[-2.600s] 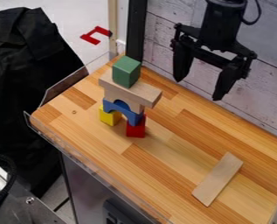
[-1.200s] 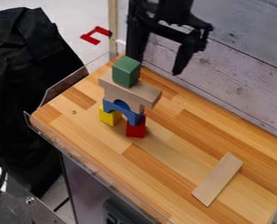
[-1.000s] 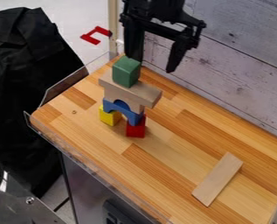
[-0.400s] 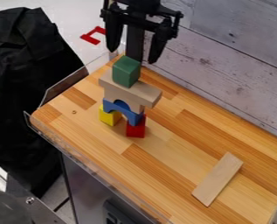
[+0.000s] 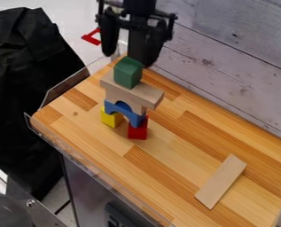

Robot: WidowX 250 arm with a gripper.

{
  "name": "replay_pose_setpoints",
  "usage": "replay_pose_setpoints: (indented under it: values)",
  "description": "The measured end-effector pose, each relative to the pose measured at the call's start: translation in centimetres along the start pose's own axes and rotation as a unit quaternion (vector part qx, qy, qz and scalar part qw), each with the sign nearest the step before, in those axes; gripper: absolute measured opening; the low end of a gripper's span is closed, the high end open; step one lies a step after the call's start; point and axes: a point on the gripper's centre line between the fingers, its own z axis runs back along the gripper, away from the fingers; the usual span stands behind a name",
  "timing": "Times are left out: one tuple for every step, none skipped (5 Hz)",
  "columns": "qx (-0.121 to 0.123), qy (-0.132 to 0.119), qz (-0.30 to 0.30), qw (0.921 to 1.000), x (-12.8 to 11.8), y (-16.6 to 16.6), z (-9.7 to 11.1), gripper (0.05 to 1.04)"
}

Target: REMOVE GREEN FROM TOP TO END OF THE TABLE

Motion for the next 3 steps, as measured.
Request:
replay_pose_setpoints:
  values:
    - [-0.015, 0.023, -0.015, 0.9995, 0.09, 0.22, -0.31, 1.001]
    - [-0.02, 0.029, -0.019, 0.9992, 0.01, 0.49, -0.41, 1.001]
    - [-0.022, 0.035, -0.026, 0.9988, 0.35, 0.47, -0.87, 0.964]
